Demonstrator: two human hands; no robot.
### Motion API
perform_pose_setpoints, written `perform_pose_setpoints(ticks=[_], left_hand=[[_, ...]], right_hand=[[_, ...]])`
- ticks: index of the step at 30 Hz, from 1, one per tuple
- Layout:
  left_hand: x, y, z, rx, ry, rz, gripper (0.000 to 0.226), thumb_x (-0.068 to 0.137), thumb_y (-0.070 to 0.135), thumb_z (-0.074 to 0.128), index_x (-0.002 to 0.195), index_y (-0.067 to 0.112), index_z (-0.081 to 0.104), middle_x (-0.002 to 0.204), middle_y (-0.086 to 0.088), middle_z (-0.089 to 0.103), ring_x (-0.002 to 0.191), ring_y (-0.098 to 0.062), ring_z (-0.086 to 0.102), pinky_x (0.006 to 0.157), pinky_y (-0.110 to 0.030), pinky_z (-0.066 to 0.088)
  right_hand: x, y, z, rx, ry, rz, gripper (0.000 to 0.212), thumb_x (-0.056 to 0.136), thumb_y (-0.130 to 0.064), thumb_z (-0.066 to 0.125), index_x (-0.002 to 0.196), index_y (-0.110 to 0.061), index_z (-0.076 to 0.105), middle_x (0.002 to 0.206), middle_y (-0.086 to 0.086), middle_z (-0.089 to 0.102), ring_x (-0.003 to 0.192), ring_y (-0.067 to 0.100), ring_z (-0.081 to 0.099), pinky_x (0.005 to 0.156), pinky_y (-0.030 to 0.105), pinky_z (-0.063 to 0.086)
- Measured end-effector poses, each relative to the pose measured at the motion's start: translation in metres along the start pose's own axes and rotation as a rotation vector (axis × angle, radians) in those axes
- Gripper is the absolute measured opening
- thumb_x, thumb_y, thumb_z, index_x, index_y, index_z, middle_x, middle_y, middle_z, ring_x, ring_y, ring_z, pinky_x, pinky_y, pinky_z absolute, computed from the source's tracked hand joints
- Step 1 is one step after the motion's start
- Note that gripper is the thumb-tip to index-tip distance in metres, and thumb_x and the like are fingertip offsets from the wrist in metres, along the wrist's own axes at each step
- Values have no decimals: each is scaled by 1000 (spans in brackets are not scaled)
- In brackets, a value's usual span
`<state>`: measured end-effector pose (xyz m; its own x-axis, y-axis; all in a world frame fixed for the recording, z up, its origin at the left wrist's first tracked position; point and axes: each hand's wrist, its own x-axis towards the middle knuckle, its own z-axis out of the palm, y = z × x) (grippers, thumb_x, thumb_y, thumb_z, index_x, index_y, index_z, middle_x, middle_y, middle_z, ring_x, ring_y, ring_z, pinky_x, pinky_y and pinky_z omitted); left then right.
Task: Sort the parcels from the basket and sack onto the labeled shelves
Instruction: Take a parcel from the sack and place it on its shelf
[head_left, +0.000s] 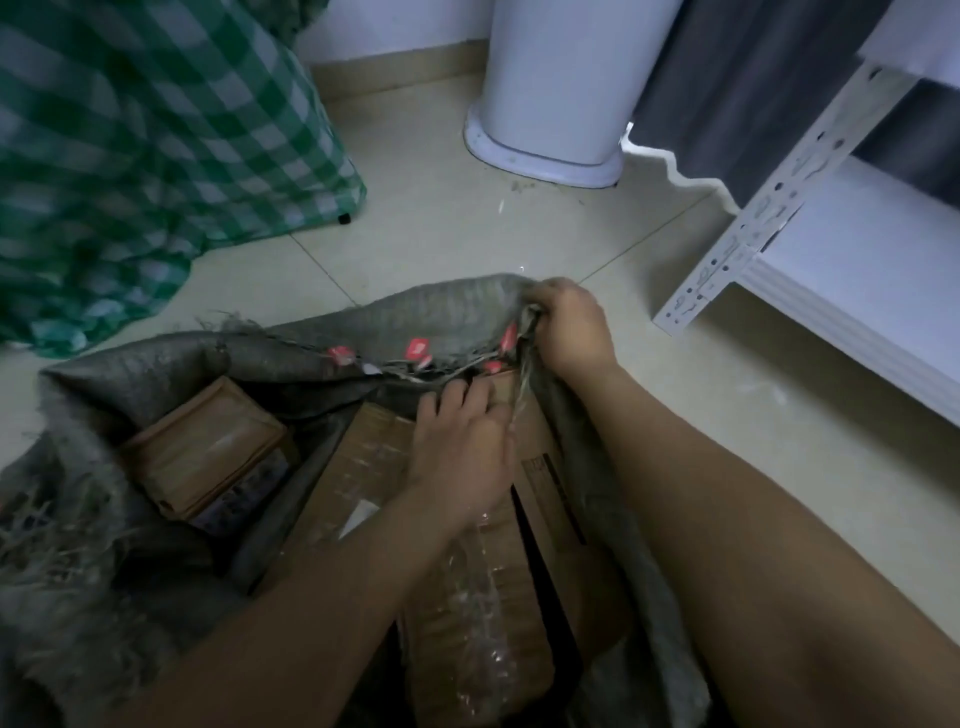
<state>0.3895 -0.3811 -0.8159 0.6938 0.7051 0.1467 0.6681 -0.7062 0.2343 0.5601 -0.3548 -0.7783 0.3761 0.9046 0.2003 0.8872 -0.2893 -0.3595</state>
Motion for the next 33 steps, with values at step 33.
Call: perform_pose_setpoints(ticks=[33], left_hand=[[-7,10,-12,-118,-329,-79,45,103,40,27,146,29,34,161,-13,-2,147,-29,-13,119,-45,-1]], right_hand=[[-162,78,-22,-398,-971,270,44,100,-29,47,143,-21,45,141,10,51,124,28,51,102,37,42]])
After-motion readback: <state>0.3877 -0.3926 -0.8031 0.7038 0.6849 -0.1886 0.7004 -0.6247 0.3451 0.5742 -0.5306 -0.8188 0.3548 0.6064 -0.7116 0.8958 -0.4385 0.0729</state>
